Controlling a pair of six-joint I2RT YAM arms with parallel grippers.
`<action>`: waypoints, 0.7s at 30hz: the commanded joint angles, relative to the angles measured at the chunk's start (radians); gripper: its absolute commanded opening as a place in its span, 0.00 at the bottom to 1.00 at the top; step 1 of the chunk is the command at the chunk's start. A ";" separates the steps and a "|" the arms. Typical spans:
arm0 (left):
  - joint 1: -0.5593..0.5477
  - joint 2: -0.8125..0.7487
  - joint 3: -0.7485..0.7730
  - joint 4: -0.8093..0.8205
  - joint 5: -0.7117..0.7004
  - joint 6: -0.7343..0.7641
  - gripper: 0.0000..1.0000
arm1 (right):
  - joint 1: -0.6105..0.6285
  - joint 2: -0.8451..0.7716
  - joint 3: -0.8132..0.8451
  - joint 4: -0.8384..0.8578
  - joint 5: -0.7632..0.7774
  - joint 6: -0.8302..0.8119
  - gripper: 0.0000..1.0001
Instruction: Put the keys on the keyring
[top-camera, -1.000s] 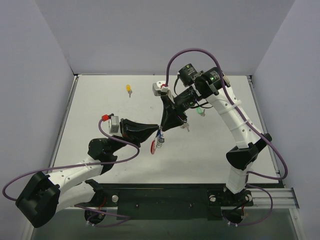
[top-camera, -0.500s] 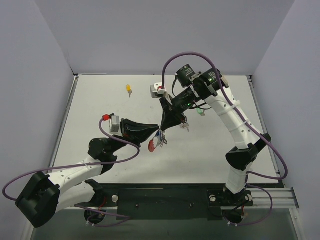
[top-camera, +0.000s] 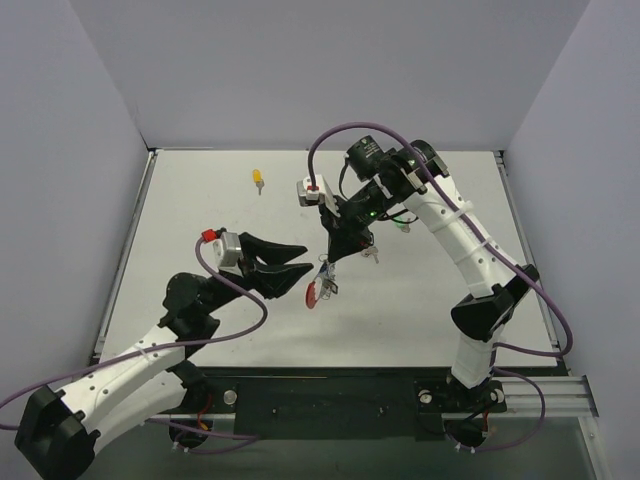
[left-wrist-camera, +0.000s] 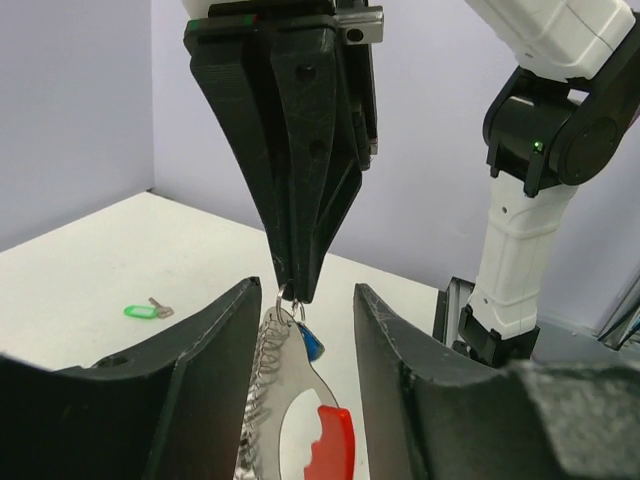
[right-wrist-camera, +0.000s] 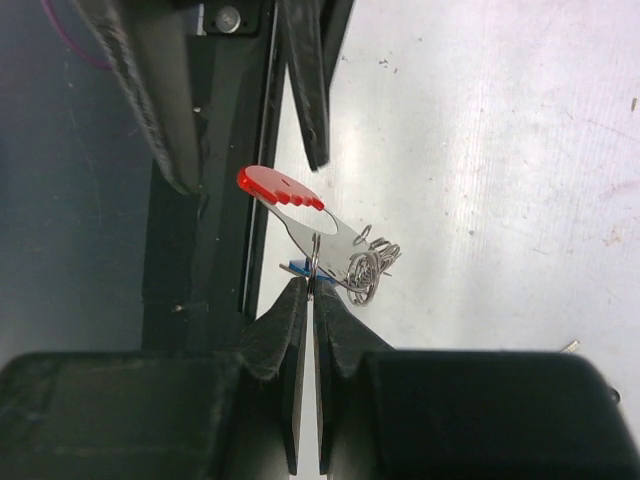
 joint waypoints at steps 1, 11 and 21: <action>0.007 -0.079 0.104 -0.323 0.000 0.146 0.53 | 0.009 -0.022 0.000 -0.101 0.072 -0.025 0.00; -0.031 -0.018 0.317 -0.803 -0.046 0.447 0.52 | 0.040 0.027 0.060 -0.208 0.275 -0.038 0.00; -0.201 0.088 0.334 -0.719 -0.271 0.674 0.45 | 0.046 0.052 0.065 -0.236 0.300 -0.051 0.00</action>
